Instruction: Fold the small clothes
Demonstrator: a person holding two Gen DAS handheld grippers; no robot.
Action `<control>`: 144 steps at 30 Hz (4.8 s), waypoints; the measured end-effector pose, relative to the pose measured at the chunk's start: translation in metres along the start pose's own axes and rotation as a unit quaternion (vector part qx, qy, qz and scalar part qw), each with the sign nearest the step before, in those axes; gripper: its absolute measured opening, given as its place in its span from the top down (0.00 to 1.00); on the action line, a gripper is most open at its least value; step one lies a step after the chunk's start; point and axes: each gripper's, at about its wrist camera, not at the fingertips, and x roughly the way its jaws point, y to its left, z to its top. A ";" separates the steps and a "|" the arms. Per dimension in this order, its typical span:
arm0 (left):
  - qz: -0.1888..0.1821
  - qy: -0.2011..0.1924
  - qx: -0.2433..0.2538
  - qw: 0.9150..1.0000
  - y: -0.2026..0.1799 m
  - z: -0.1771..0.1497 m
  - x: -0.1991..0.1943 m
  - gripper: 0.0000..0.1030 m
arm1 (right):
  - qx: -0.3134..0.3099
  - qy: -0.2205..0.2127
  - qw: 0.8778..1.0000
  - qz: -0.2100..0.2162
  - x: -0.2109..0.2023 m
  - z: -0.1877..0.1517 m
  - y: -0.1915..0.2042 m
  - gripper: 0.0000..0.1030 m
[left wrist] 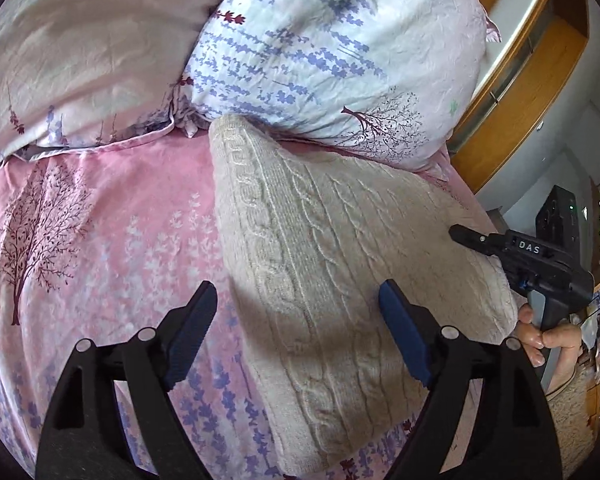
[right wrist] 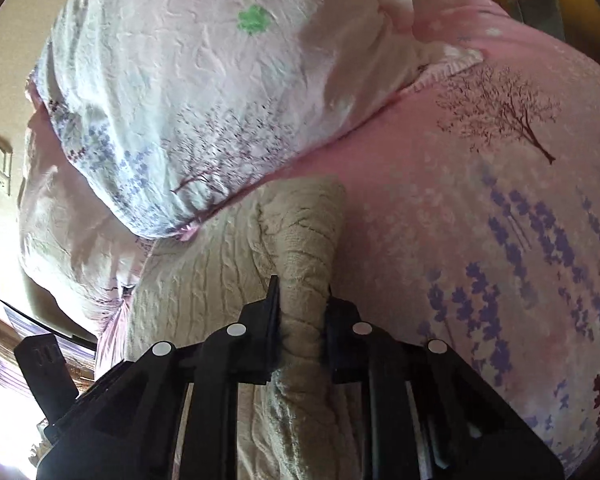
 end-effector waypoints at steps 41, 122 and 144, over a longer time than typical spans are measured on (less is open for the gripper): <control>-0.130 -0.013 -0.100 0.986 0.044 0.024 0.004 0.65 | -0.084 0.024 0.990 0.108 -0.022 -0.024 0.062 0.73; 0.148 -0.065 -0.037 0.986 0.082 -0.128 -0.121 0.02 | -0.283 -0.038 0.950 -0.130 -0.058 -0.164 0.156 0.01; 0.200 0.002 -0.035 0.979 0.078 -0.131 -0.096 0.02 | -0.268 0.037 0.950 -0.159 -0.022 -0.190 0.155 0.01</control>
